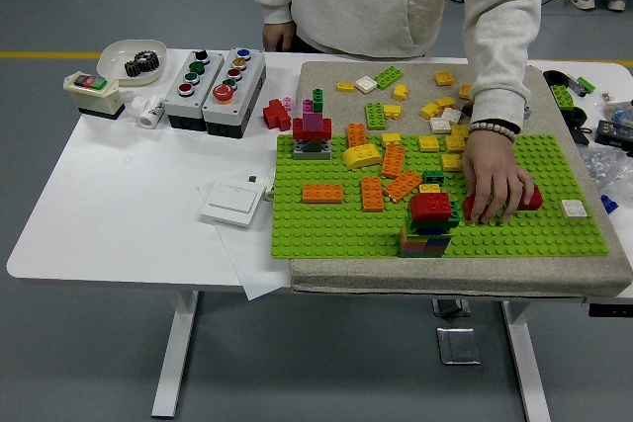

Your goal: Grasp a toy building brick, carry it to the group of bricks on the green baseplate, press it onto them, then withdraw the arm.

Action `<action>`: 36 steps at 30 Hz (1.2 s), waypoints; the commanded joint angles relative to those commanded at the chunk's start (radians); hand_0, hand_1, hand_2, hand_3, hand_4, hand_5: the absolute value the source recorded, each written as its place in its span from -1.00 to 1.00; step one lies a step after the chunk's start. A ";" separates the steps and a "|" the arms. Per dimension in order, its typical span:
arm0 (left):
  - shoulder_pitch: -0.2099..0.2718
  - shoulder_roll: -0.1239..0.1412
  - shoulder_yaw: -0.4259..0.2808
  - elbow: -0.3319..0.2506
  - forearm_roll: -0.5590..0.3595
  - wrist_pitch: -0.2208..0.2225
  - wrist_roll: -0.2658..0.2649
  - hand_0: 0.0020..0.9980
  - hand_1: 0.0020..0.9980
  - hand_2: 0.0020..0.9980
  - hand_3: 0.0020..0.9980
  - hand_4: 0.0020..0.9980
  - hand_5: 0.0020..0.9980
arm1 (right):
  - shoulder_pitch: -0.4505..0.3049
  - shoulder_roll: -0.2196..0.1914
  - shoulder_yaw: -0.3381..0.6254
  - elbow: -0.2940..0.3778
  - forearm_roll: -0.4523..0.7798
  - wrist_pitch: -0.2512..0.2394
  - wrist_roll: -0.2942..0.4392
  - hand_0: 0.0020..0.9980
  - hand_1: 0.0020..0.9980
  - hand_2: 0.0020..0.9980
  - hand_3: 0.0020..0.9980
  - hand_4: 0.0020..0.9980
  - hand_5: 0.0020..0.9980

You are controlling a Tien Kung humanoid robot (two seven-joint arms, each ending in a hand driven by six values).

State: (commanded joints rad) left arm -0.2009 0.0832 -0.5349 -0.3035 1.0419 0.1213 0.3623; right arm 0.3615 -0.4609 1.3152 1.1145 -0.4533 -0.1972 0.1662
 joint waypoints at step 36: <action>-0.014 -0.009 0.019 -0.006 -0.017 -0.004 -0.007 0.33 0.41 0.45 0.17 0.34 0.32 | -0.047 0.030 0.012 -0.095 0.222 0.039 -0.034 0.67 0.57 0.62 0.63 1.00 0.92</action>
State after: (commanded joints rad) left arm -0.2148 0.0746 -0.5162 -0.3091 1.0253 0.1178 0.3552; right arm 0.3146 -0.4304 1.3274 1.0191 -0.2309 -0.1583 0.1322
